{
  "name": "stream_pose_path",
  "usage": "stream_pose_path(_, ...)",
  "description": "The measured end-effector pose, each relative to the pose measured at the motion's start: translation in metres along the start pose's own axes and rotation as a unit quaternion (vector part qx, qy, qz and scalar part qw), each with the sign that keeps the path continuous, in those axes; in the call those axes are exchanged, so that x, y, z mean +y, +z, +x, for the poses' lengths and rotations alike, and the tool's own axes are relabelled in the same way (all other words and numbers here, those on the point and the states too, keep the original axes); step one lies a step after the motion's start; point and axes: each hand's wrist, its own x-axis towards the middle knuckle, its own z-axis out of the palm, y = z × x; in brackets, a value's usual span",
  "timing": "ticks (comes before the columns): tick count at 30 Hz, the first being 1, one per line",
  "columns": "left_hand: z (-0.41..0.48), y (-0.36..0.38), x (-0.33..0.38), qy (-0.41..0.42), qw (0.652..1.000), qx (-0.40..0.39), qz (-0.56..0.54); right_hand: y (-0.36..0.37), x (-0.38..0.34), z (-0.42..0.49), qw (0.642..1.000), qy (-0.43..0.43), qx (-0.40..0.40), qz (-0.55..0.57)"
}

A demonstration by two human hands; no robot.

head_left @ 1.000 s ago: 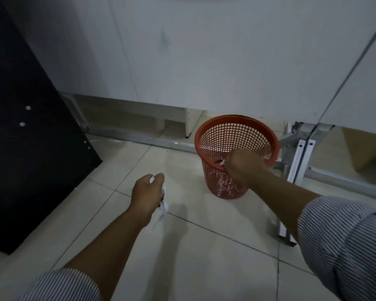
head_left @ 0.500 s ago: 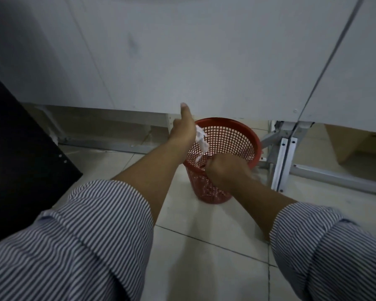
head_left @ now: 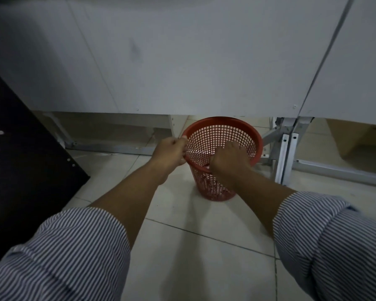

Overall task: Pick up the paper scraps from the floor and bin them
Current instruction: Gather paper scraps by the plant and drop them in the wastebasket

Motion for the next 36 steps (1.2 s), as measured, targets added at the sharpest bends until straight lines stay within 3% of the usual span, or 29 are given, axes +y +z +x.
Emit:
stream_pose_path(4, -0.018, -0.02, -0.009, 0.028, 0.999, 0.024, 0.013, -0.007, -0.007, 0.002, 0.997, -0.001, 0.071, 0.019)
stream_pose_path(8, -0.045, -0.047, -0.032, 0.051, 0.996, 0.065, 0.04, -0.01, -0.034, -0.009, 0.987, -0.1, 0.122, 0.02)
stream_pose_path(11, -0.068, -0.072, -0.064, 0.041, 0.994, 0.088, 0.049, -0.002, -0.064, -0.022, 0.975, -0.188, 0.118, 0.02)
stream_pose_path(18, -0.124, -0.126, -0.167, -0.028, 0.99, 0.133, 0.032, 0.041, -0.157, -0.045, 0.942, -0.329, -0.046, 0.04)
stream_pose_path(23, -0.164, -0.163, -0.233, -0.052, 0.983, 0.146, 0.096, 0.087, -0.231, -0.059, 0.904, -0.389, -0.172, 0.041)
stream_pose_path(29, -0.226, -0.222, -0.316, -0.063, 0.952, 0.204, 0.219, 0.131, -0.356, -0.091, 0.827, -0.472, -0.298, 0.072)
stream_pose_path(36, -0.309, -0.229, -0.366, -0.137, 0.893, 0.29, 0.316, 0.175, -0.422, -0.161, 0.73, -0.537, -0.414, 0.084)
